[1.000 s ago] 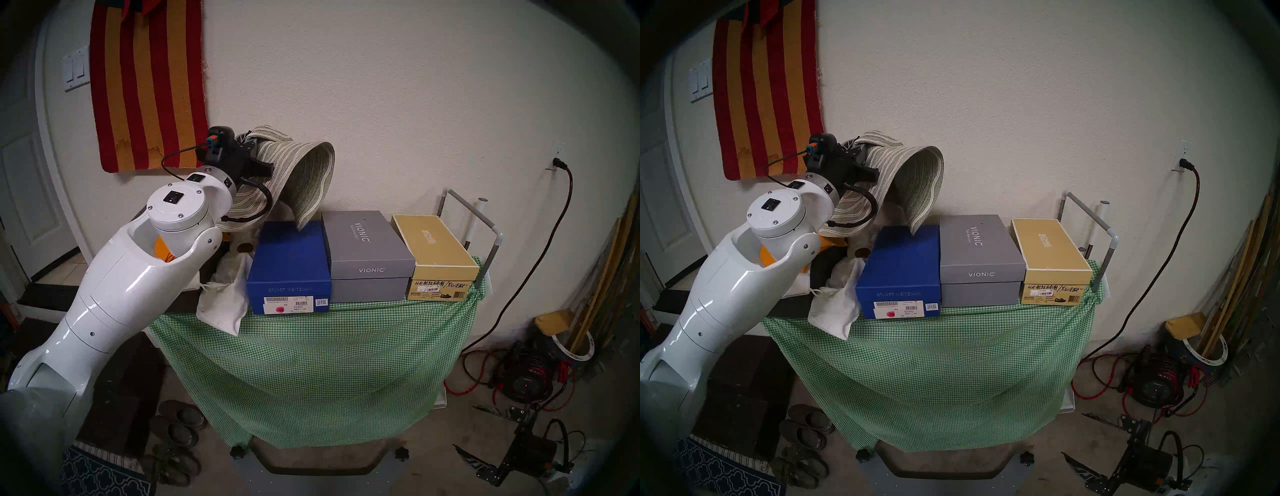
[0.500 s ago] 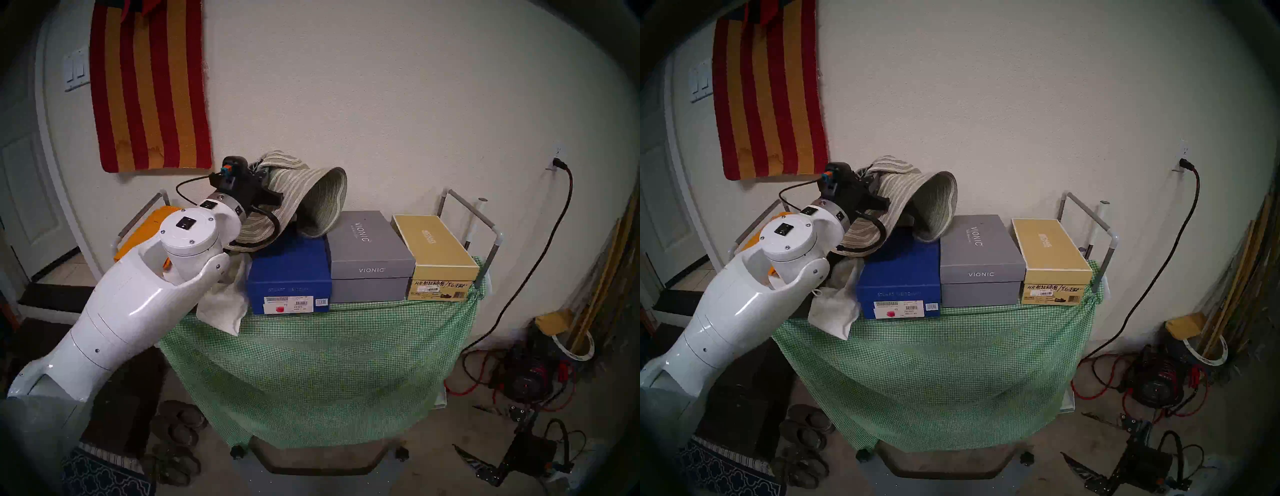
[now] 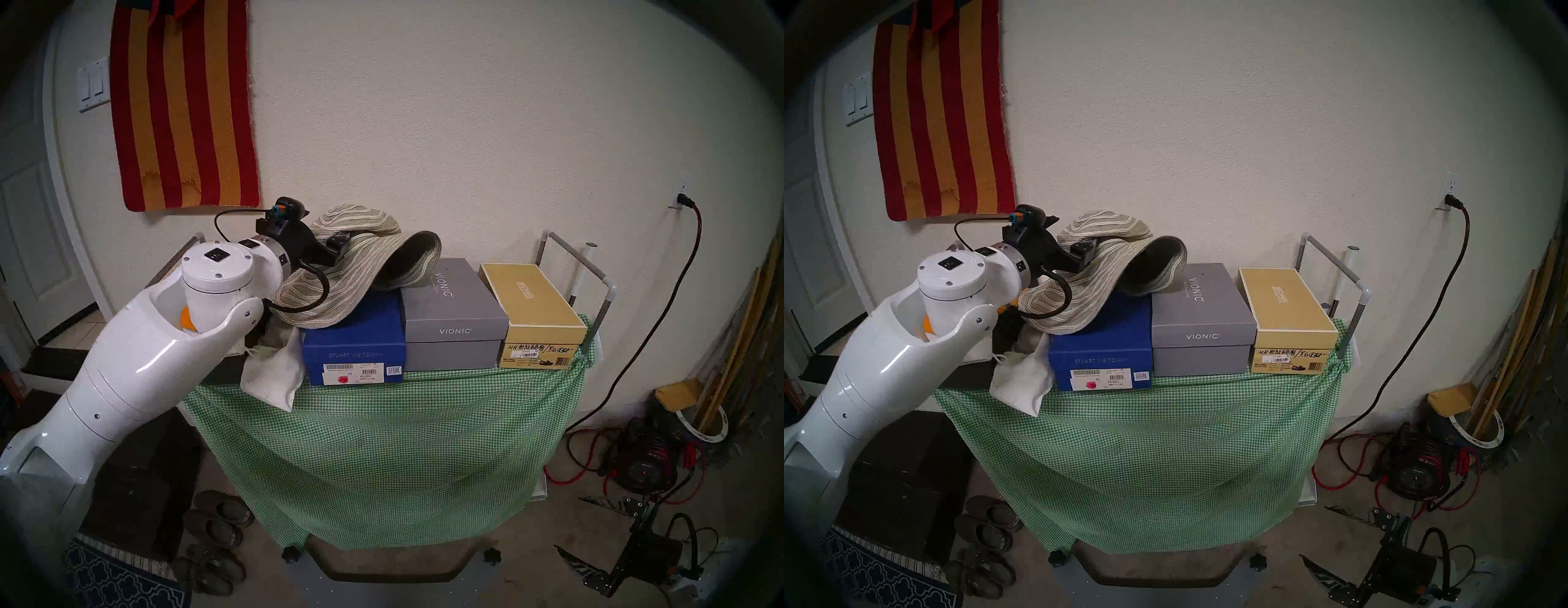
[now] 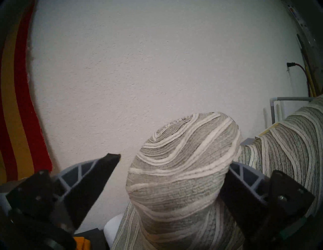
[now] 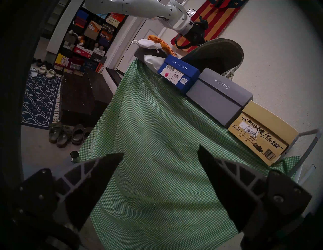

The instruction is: Lift the object off the cloth, cover the shoe rack with the cloth, put the object back

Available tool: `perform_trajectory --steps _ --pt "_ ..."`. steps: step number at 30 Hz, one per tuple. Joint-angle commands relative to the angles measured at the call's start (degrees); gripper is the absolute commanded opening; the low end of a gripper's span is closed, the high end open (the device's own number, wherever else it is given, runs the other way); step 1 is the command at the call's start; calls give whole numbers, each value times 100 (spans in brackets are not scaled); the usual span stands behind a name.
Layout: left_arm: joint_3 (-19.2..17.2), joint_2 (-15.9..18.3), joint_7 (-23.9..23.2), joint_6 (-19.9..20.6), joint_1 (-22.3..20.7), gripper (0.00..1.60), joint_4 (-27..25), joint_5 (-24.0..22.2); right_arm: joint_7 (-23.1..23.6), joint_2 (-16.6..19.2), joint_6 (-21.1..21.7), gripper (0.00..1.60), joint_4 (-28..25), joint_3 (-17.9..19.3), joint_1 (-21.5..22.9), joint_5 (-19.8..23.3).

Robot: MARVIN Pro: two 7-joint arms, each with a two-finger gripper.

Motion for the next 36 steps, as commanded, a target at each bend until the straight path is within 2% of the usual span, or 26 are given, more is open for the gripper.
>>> perform_trajectory --steps 1,3,5,7,8,9,12,17,24,30,36 --pt "-371 598 -475 691 -300 160 29 -435 19 -40 -3 160 8 -29 -14 16" --pt "-469 769 -710 899 -351 160 -58 -514 39 -50 -3 160 7 -26 -14 24" --pt "-527 821 -748 994 -352 160 -114 -582 47 -54 -3 160 7 -25 -14 27" --pt "-676 1050 -976 1317 -336 160 -330 -750 72 -64 -3 160 2 -15 -14 42" --pt "-676 1050 -976 1317 -336 160 -330 -750 72 -64 -3 160 2 -15 -14 42" --pt "-791 1143 -1101 1524 -306 160 -388 -963 87 -68 -3 160 -2 -5 -14 53" --pt "-901 1312 -1236 1874 -195 160 -404 -1203 105 -69 -3 160 -10 13 -14 72" --pt "-986 1541 -1302 2078 161 160 -519 -1409 133 -79 -3 160 -14 22 -14 89" --pt "-1316 1685 -1098 2506 640 160 -475 -1997 188 -106 -3 160 -15 28 -14 115" --pt "-1370 1874 -1006 2489 1069 160 -228 -2174 241 -137 -3 160 -13 27 -14 133" --pt "-1887 1872 -661 2184 1341 160 -140 -2444 266 -136 -3 160 -27 58 -14 162"
